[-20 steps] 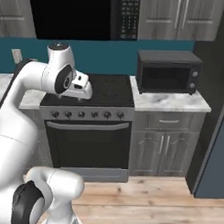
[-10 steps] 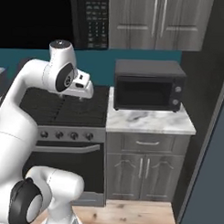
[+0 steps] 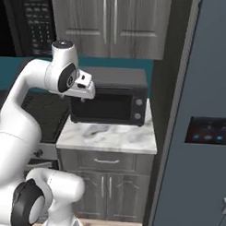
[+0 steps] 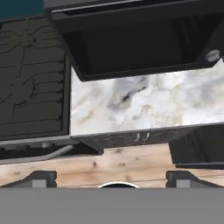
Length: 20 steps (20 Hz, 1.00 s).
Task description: Navigate to the toaster oven.
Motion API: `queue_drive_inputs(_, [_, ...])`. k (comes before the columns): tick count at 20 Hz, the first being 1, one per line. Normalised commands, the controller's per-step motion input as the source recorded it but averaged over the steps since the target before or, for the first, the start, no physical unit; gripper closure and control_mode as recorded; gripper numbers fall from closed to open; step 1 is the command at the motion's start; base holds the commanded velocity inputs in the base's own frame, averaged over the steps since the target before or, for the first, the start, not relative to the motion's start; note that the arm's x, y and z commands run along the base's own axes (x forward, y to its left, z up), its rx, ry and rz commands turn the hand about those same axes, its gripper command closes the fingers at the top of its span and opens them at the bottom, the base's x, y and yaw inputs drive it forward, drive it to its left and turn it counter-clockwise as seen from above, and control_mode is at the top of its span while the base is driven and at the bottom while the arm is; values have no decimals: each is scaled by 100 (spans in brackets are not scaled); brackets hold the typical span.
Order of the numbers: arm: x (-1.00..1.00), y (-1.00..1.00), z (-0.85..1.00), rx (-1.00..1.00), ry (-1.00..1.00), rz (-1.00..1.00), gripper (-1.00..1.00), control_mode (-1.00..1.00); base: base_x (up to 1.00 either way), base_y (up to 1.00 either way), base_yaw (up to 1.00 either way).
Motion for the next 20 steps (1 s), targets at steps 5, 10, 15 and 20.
queue_drive_inputs(5, [0,0,0,0,0,0,-100,100,65,-42,4])
queue_drive_inputs(10, [0,0,0,0,0,0,-100,100,58,-33,5])
queue_drive_inputs(15, [0,0,0,0,0,0,-100,100,45,-36,6])
queue_drive_inputs(20, [0,0,0,0,0,0,-100,100,34,-20,5])
